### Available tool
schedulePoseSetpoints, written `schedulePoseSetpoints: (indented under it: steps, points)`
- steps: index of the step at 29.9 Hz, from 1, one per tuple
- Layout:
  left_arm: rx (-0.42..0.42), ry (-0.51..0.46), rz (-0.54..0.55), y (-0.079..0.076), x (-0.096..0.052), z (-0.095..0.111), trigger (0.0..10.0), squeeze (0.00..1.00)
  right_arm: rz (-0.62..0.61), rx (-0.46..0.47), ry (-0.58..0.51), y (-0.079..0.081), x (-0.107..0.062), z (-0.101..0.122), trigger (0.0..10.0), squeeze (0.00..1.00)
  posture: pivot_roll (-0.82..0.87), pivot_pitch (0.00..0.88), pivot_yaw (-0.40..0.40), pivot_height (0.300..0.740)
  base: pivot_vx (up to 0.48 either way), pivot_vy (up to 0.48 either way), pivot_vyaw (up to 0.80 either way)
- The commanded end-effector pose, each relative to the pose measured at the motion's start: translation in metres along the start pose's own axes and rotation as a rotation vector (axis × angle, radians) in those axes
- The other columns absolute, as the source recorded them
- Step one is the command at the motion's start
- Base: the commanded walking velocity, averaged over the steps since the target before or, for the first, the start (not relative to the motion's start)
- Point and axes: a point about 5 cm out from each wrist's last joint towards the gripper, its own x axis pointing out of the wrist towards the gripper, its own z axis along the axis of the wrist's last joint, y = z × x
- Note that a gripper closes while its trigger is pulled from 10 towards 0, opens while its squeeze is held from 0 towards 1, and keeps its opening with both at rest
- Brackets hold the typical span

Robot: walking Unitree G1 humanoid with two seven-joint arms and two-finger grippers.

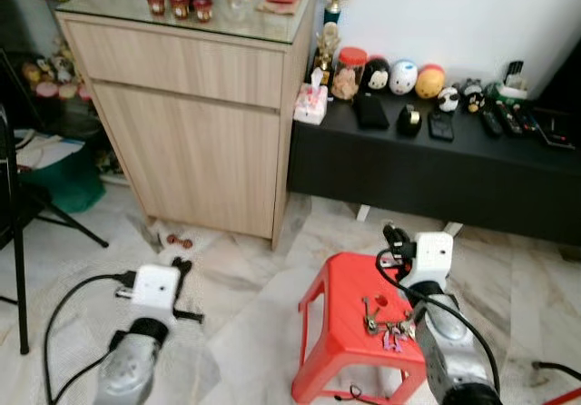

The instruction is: Hang keys on a hook

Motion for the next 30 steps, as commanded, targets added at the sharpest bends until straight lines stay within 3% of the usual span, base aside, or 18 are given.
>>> schedulePoseSetpoints:
  steps: [1, 3, 7, 12, 23, 30]
  points:
    - [-0.024, -0.005, 0.030, 0.004, 0.005, 0.000, 10.0, 0.00, -0.037, -0.002, -0.021, -0.010, -0.002, 0.006, 10.0, 0.00, 0.11, 0.000, -0.112, 0.740, 0.000, 0.000, 0.00]
    - [-0.031, -0.004, 0.034, 0.002, 0.009, 0.001, 10.0, 0.00, -0.049, 0.000, -0.022, -0.012, -0.002, 0.006, 10.0, 0.00, 0.10, 0.000, -0.107, 0.740, 0.000, 0.000, 0.00]
    - [-0.058, -0.041, -0.020, -0.016, 0.028, 0.014, 10.0, 0.00, -0.081, 0.012, -0.035, -0.013, 0.004, 0.010, 10.0, 0.00, 0.09, 0.000, -0.081, 0.740, 0.000, 0.000, 0.00]
    - [-0.061, -0.077, -0.053, -0.020, 0.045, 0.027, 10.0, 0.00, -0.098, 0.039, -0.081, -0.006, 0.013, 0.021, 10.0, 0.00, 0.08, 0.000, -0.043, 0.740, 0.000, 0.000, 0.00]
    - [-0.027, -0.088, -0.101, -0.016, 0.059, 0.035, 10.0, 0.00, -0.144, 0.090, -0.108, 0.007, 0.013, 0.019, 10.0, 0.00, 0.05, 0.000, 0.067, 0.740, 0.000, 0.000, 0.00]
    - [-0.033, -0.108, -0.126, -0.024, 0.064, 0.041, 10.0, 0.00, -0.169, 0.102, -0.111, 0.006, 0.014, 0.019, 10.0, 0.00, 0.05, 0.000, 0.055, 0.740, 0.000, 0.000, 0.00]
